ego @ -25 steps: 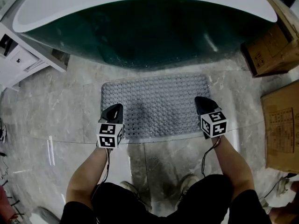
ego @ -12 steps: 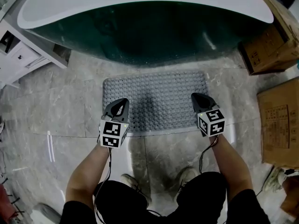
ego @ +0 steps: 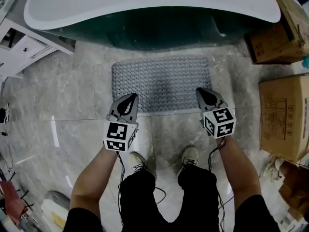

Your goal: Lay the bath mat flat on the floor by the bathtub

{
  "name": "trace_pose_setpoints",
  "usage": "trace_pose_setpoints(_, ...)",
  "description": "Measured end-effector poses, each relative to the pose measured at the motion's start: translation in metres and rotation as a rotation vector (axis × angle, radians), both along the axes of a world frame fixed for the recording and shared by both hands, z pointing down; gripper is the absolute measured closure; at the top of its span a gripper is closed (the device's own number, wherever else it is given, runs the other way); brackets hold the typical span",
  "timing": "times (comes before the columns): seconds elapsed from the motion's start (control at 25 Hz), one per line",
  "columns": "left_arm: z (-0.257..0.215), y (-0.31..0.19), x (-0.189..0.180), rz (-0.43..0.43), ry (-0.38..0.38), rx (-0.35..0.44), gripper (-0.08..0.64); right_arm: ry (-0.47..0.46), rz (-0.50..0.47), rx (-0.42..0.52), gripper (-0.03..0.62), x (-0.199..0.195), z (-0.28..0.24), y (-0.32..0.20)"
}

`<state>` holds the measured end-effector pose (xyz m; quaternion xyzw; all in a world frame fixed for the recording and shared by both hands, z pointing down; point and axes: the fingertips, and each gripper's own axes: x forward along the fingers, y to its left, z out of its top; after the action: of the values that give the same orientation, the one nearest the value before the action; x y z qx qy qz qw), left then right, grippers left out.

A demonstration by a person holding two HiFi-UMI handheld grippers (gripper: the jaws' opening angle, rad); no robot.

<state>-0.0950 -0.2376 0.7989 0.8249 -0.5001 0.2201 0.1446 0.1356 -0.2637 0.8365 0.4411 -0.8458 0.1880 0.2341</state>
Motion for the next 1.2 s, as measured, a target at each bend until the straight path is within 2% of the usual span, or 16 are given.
trace_pose_setpoints(0.36,-0.137,0.021,0.012,0.013,0.031,-0.005,0.543,-0.005,-0.031,-0.012,0.575,-0.016,-0.132,0.015)
trace_pose_setpoints(0.52,-0.194,0.029,0.013,-0.012,0.074,-0.027,0.543,-0.022,-0.027,-0.021,0.575,-0.024,-0.191,0.019)
trace_pose_setpoints(0.8,-0.290,0.049,0.016,-0.003,0.131,-0.046,0.543,-0.029,-0.056,-0.015,0.575,-0.051,-0.288,0.034)
trace_pose_setpoints(1.08,-0.381,0.057,0.001,-0.013,0.138,-0.027,0.543,-0.044,-0.094,0.033,0.575,-0.087,-0.389,0.050)
trace_pose_setpoints(1.2,-0.418,0.065,-0.002,0.013,0.116,-0.009,0.543,-0.066,-0.102,0.053,0.575,-0.098,-0.429,0.057)
